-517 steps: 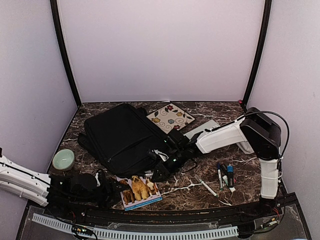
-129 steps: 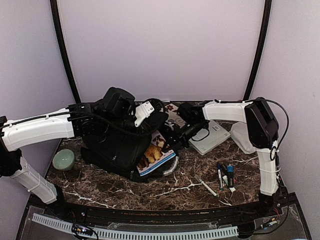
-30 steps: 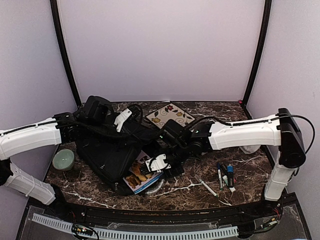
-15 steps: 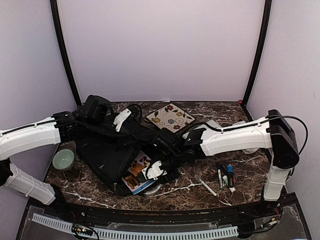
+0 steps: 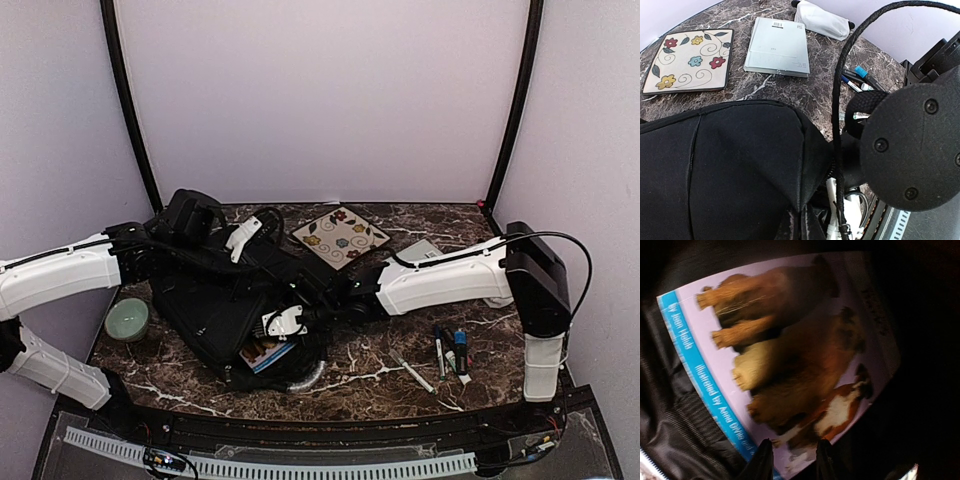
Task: Pack the student bag
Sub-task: Adjust the book in the largest pocket of the bag.
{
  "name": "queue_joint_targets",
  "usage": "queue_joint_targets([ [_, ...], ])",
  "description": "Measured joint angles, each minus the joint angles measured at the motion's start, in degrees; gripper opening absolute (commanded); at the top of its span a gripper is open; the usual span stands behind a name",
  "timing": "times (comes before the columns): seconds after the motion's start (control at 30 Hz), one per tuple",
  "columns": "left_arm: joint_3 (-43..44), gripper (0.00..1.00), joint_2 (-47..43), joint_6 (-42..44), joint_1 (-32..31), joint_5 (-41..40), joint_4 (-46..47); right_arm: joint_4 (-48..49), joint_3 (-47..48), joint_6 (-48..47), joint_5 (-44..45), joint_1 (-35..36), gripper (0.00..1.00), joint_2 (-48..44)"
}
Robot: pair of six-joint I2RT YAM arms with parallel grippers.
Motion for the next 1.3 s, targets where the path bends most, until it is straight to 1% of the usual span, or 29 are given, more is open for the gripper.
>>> queue_joint_targets([
  [0.13,0.0,0.0,0.0,0.4,0.3,0.2,0.3,4.6,-0.6,0.2,2.8,0.0,0.29,0.2],
  [0.2,0.0,0.0,0.0,0.6,0.3,0.3,0.2,6.3,-1.0,0.2,3.1,0.0,0.32,0.6],
  [0.37,0.2,0.0,0.0,0.9,0.3,0.5,0.1,8.9,-2.6,0.3,2.8,-0.3,0.46,0.9],
  [0.53,0.2,0.0,0.0,1.2,0.3,0.7,0.1,8.5,-6.1,-1.4,-0.8,-0.7,0.52,-2.1],
  [0.83,0.2,0.0,0.0,1.4,0.3,1.2,0.1,5.8,-6.5,-4.1,-5.7,-0.6,0.5,-3.7],
  [1.0,0.2,0.0,0.4,1.8,0.3,2.0,0.1,5.6,-4.9,-4.3,-7.0,-0.2,0.45,-1.6],
  [1.13,0.2,0.0,0.9,1.8,0.3,2.7,0.0,7.4,-3.6,-3.7,-5.0,0.2,0.41,1.6],
  [1.3,0.2,0.0,1.5,1.9,0.3,3.3,0.0,12.5,-3.0,-2.9,0.9,0.1,0.39,4.9],
])
